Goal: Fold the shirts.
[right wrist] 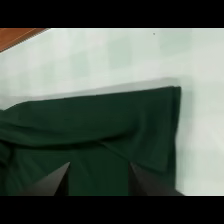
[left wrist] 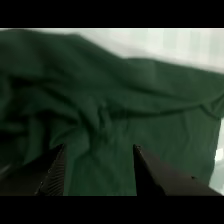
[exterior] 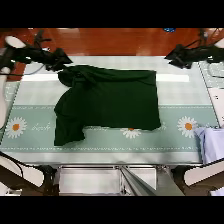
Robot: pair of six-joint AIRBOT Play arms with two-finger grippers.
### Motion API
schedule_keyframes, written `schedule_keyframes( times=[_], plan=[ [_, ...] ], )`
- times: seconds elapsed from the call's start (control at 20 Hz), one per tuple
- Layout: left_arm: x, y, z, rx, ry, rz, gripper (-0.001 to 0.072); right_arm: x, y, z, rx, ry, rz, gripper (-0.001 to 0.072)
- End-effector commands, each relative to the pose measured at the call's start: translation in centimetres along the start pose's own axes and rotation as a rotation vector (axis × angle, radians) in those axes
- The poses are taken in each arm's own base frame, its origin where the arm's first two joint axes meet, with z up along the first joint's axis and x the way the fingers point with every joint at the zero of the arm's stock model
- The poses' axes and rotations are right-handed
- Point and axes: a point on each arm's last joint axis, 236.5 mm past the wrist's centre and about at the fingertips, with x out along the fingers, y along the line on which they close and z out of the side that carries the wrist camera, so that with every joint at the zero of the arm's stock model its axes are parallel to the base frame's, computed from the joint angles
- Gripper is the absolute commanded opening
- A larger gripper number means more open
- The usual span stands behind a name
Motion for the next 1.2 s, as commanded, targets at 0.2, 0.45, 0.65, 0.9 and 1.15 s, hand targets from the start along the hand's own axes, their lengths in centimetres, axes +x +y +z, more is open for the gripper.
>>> schedule_keyframes(
  times=[0.2,0.45,0.65,0.9,1.15],
  plan=[
    [-13.8,5.4,-6.3,-0.042,0.033,0.114,0.0507,-17.4,-7.4,-4.0,0.035,-0.085,-0.308,0.0417],
    [-11.1,11.2,-16.9,-0.358,0.104,0.018,0.0506,-13.0,-8.1,-16.4,0.182,-0.047,-0.123,0.0417],
    [-8.5,13.4,-21.0,-0.474,0.145,-0.024,0.0506,-11.4,-6.1,-22.5,0.18,-0.033,-0.043,0.0417],
    [-6.9,16.1,-19.9,-0.502,0.079,0.038,0.0506,-12.2,-4.1,-23.7,0.151,-0.03,-0.004,0.0417],
    [-3.8,16.5,-20.6,-0.504,0.136,0.047,0.0505,-12.2,-3.8,-23.9,0.162,-0.021,0.004,0.0417]
  ],
)
